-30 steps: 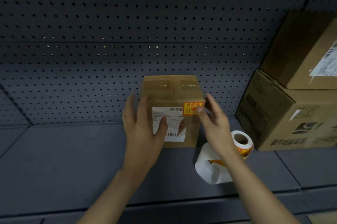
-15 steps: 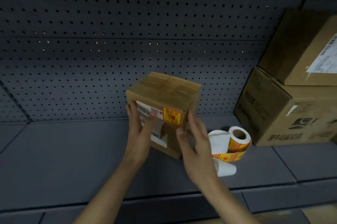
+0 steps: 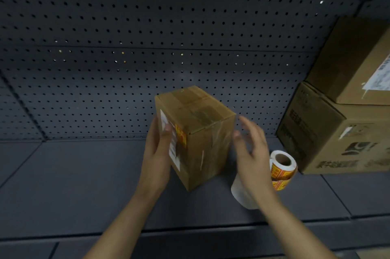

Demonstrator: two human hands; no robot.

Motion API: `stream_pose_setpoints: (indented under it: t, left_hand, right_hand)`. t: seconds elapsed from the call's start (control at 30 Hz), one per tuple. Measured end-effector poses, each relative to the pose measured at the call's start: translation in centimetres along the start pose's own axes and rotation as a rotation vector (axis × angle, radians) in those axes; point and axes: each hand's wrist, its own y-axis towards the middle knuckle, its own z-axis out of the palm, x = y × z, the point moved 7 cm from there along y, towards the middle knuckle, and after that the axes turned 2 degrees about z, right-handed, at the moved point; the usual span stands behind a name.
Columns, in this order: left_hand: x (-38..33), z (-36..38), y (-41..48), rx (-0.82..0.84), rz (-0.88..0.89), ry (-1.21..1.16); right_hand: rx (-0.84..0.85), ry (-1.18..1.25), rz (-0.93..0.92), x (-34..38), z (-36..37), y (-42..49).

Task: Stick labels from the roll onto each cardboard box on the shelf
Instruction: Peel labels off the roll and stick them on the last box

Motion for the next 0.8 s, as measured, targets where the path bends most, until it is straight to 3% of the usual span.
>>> stream_pose_setpoints:
  t: [0.1,0.27,0.43,0.6,0.8]
  left_hand:
    - [-0.1,0.9,-1.6,0.005,0.041,-0.012]
    - [-0.2,3.0,-3.1,0.075,0.045,0.012]
    - [-1.0,2.9,-2.6,0.092,0.108,0.004]
    - [-0.8,0.9,-0.3,0.109,0.001,0.019]
    - [-0.4,-0.1,3.4,0.107,-0.048,0.086]
  right_hand:
    - [0.068,0.115,0.146,-0.6,0.4,2.2]
    - [0.181,0.225,0.218,-0.4,2.2,3.0]
    - [0.154,0.293,0.176,0.9,1.9,1.4]
    - [0.211,0.331,0.115,1.9,2.0,-2.6]
    - [0.256,0.107,0.052,2.1,4.4,-6.3]
